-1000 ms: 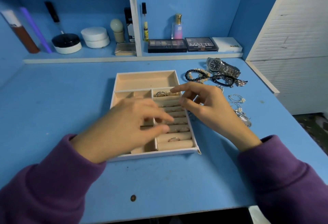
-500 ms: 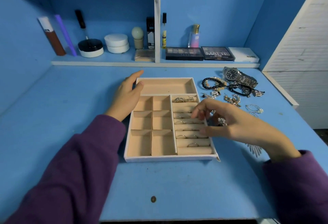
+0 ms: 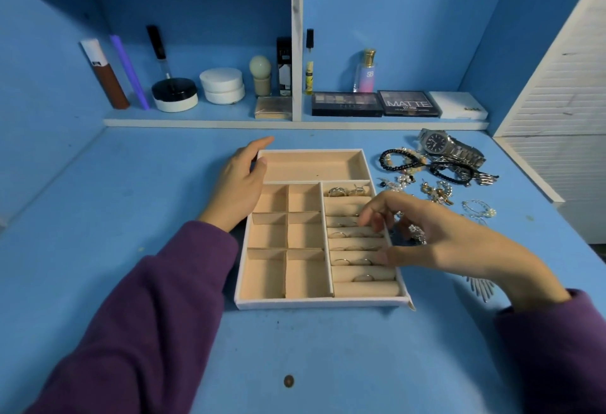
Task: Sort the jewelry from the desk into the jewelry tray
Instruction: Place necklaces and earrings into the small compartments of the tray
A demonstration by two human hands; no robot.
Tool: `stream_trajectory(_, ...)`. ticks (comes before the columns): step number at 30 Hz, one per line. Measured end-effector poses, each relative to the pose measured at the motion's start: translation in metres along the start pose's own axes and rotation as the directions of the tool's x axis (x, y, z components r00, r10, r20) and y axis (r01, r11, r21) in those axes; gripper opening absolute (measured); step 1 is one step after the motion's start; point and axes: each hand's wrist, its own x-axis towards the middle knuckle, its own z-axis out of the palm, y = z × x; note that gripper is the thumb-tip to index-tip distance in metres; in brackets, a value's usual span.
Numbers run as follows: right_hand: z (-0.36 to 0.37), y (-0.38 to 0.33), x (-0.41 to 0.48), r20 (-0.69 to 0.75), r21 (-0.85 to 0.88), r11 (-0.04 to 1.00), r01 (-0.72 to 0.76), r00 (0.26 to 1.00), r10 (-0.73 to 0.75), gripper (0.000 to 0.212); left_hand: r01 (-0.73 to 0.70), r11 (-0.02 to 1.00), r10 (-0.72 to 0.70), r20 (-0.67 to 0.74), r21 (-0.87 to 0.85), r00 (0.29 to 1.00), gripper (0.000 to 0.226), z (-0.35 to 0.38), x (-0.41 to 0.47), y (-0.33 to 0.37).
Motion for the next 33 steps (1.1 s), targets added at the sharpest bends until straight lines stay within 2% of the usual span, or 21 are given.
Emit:
stream_trajectory(6, -0.001, 0.002, 0.002, -0.003, 0.035, 0.999, 0.008, 1.0, -0.008, 0.028, 0.001, 1.0, -0.001, -0.013, 0.0, 1.0, 0.039, 0.002, 0.001, -0.002)
stream_trajectory(9, 0.002, 0.004, 0.008, -0.194, 0.181, 0.983, 0.023, 0.981, 0.013, 0.018, -0.003, 1.0, 0.003, -0.032, -0.017, 0.999, 0.041, 0.003, 0.002, -0.002)
stream_trajectory(10, 0.003, 0.005, 0.011, -0.28, 0.168, 0.985, 0.034, 0.96, 0.014, 0.017, -0.005, 1.0, 0.004, -0.039, -0.017, 0.999, 0.042, 0.003, 0.002, -0.002)
stream_trajectory(12, 0.007, 0.011, 0.016, -0.408, -0.031, 0.999, 0.03, 0.912, -0.04, 0.015, -0.008, 1.0, 0.007, -0.05, -0.012, 0.999, 0.042, 0.003, 0.002, -0.001)
stream_trajectory(14, 0.011, 0.015, 0.018, -0.462, -0.25, 0.968, 0.001, 0.879, -0.12, 0.014, -0.005, 1.0, 0.005, -0.056, -0.008, 0.998, 0.042, 0.004, 0.003, -0.002)
stream_trajectory(17, 0.015, 0.014, 0.019, -0.487, -0.354, 0.935, 0.023, 0.849, -0.205, 0.015, 0.01, 1.0, -0.009, -0.076, 0.011, 0.997, 0.044, 0.003, 0.003, -0.003)
stream_trajectory(20, 0.02, 0.004, 0.021, -0.443, -0.38, 0.921, 0.088, 0.856, -0.265, 0.022, 0.005, 1.0, -0.004, -0.071, 0.024, 0.997, 0.044, 0.002, 0.001, -0.002)
stream_trajectory(25, 0.045, -0.025, 0.036, -0.168, -0.522, 0.816, 0.249, 0.908, -0.384, 0.026, 0.002, 1.0, -0.001, -0.08, 0.015, 0.997, 0.042, 0.003, 0.0, -0.002)
stream_trajectory(28, 0.062, -0.038, 0.047, -0.065, -0.59, 0.744, 0.312, 0.901, -0.429, 0.02, -0.003, 1.0, 0.004, -0.078, 0.015, 0.997, 0.043, 0.003, 0.001, -0.003)
stream_trajectory(33, 0.074, -0.045, 0.057, 0.024, -0.689, 0.644, 0.331, 0.9, -0.436, 0.008, -0.008, 1.0, 0.009, -0.075, 0.022, 0.997, 0.042, 0.004, 0.001, -0.002)
